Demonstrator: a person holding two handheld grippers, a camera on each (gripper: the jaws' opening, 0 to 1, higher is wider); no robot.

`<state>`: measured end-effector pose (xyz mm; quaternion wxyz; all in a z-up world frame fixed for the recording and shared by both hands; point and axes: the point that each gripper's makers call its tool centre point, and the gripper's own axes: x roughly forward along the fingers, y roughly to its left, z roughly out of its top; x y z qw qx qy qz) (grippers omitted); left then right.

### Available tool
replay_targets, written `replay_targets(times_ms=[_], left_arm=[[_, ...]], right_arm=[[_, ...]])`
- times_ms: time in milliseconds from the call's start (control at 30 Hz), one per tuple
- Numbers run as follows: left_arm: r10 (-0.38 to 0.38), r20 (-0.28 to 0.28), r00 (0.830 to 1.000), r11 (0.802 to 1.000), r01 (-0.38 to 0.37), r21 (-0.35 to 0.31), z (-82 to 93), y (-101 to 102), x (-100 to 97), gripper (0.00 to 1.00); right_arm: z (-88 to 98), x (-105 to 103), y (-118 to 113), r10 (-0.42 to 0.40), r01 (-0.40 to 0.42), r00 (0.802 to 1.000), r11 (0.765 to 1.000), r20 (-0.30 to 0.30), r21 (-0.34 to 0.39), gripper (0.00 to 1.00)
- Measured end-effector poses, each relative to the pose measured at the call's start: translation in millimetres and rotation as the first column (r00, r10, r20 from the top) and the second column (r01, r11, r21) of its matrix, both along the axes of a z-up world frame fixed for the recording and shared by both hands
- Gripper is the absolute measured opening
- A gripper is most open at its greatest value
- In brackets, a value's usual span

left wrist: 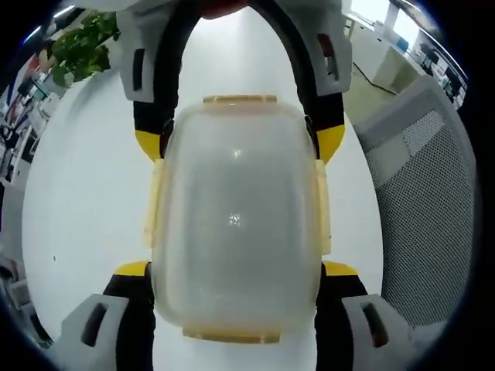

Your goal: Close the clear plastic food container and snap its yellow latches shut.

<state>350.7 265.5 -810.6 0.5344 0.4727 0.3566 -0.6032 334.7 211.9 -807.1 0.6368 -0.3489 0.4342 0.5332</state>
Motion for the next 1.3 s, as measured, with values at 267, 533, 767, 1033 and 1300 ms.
replay_targets(times_ms=[267,533,767,1033,1300], left_arm=[[0.014,-0.006,1.000,1.000,-0.014,-0.013,-0.3,9.5,1.7,0.86],[0.027,-0.007,1.000,1.000,-0.027,-0.011,-1.5,20.1,4.6,0.86],[0.041,-0.007,0.999,0.999,-0.041,-0.003,-2.3,26.8,6.0,0.87],[0.061,-0.006,0.998,0.998,-0.061,0.002,-3.5,35.0,5.6,0.87],[0.073,-0.002,0.997,0.997,-0.073,0.016,-4.6,45.1,6.8,0.88]], right_arm=[[-0.9,2.4,9.4,0.005,-0.005,1.000,1.000,0.000,0.002,0.84],[-2.0,6.2,20.7,0.012,-0.012,1.000,1.000,0.002,0.007,0.84],[-3.4,8.8,28.5,0.022,-0.022,1.000,1.000,0.000,0.006,0.85],[-3.5,9.4,36.7,0.036,-0.036,0.999,0.999,0.001,0.003,0.85],[-4.8,11.4,49.6,0.041,-0.041,0.999,0.999,-0.002,0.011,0.87]])
